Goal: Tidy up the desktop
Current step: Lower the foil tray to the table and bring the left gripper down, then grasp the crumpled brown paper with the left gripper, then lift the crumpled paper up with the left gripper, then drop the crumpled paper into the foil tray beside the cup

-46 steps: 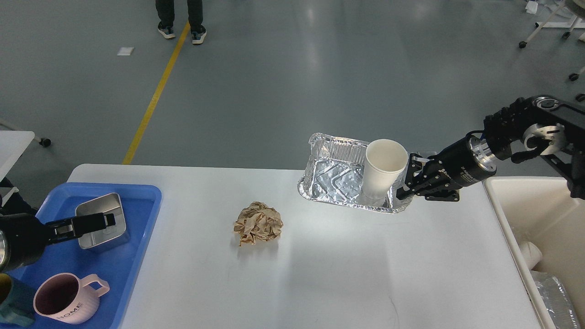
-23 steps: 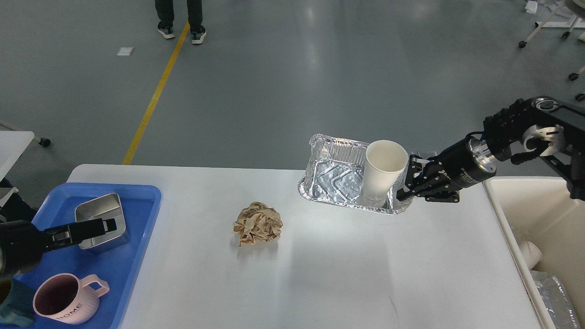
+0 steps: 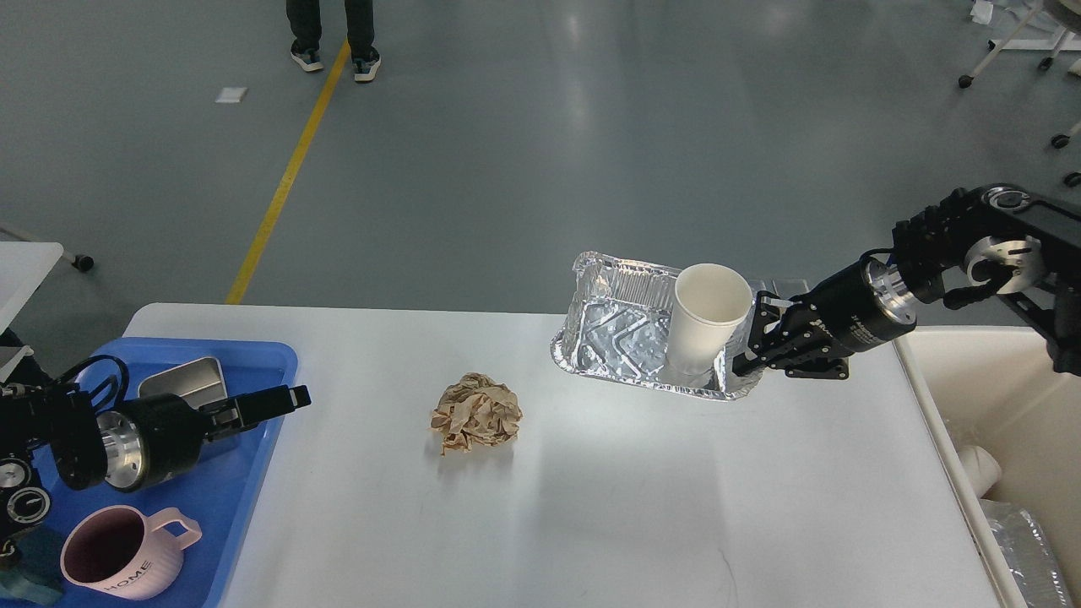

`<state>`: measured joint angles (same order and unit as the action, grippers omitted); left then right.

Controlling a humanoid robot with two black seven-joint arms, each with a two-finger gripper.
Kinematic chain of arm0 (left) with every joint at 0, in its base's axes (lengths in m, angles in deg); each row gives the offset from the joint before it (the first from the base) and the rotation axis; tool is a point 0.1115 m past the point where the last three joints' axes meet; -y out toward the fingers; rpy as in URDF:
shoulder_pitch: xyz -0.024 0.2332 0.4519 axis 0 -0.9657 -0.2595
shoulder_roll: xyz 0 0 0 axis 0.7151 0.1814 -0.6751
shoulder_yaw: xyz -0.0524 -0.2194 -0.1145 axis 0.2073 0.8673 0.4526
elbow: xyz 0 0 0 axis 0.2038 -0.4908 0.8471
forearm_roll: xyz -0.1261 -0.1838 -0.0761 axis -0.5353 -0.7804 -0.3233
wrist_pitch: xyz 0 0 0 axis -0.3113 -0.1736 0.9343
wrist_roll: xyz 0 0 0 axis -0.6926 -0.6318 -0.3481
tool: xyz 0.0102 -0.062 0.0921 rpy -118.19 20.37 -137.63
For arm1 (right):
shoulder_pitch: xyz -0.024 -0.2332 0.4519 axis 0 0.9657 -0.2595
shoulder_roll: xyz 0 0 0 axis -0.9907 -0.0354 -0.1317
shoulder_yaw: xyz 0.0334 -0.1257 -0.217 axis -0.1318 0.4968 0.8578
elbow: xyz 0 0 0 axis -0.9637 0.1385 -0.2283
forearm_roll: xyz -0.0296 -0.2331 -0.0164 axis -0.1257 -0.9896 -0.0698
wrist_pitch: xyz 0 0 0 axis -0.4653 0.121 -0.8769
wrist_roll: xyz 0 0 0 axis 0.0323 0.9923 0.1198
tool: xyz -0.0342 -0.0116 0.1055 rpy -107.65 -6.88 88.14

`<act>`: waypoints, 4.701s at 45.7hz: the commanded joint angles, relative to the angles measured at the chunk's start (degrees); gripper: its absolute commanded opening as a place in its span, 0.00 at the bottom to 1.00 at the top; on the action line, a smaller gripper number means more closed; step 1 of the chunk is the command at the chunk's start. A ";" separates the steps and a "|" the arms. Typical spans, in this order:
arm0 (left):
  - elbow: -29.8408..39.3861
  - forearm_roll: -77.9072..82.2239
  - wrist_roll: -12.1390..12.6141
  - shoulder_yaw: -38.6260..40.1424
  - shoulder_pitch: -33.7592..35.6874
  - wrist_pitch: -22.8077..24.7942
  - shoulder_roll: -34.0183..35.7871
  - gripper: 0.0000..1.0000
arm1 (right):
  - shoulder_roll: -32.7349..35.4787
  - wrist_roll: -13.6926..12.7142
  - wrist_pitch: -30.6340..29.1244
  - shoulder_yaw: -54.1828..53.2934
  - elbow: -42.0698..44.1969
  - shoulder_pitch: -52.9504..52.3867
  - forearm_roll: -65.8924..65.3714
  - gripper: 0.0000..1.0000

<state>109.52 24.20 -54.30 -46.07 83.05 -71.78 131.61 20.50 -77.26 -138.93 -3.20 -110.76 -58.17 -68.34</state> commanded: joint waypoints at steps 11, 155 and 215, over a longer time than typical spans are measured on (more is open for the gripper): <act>-17.40 6.04 -0.81 -0.44 6.91 6.14 -18.07 0.97 | -0.16 0.00 0.00 0.13 0.02 -0.61 -0.08 0.00; 5.79 15.10 -6.43 -6.60 15.88 10.01 21.30 0.01 | 0.46 0.00 0.00 0.04 -0.60 -1.67 -2.10 0.00; -25.49 18.26 -5.03 -1.84 33.37 22.49 -40.14 0.06 | -0.77 0.00 0.00 -0.14 -0.51 -2.11 -2.54 0.00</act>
<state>86.96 41.56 -59.34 -45.14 116.22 -49.27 95.31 19.72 -77.26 -138.93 -3.30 -111.26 -60.33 -70.88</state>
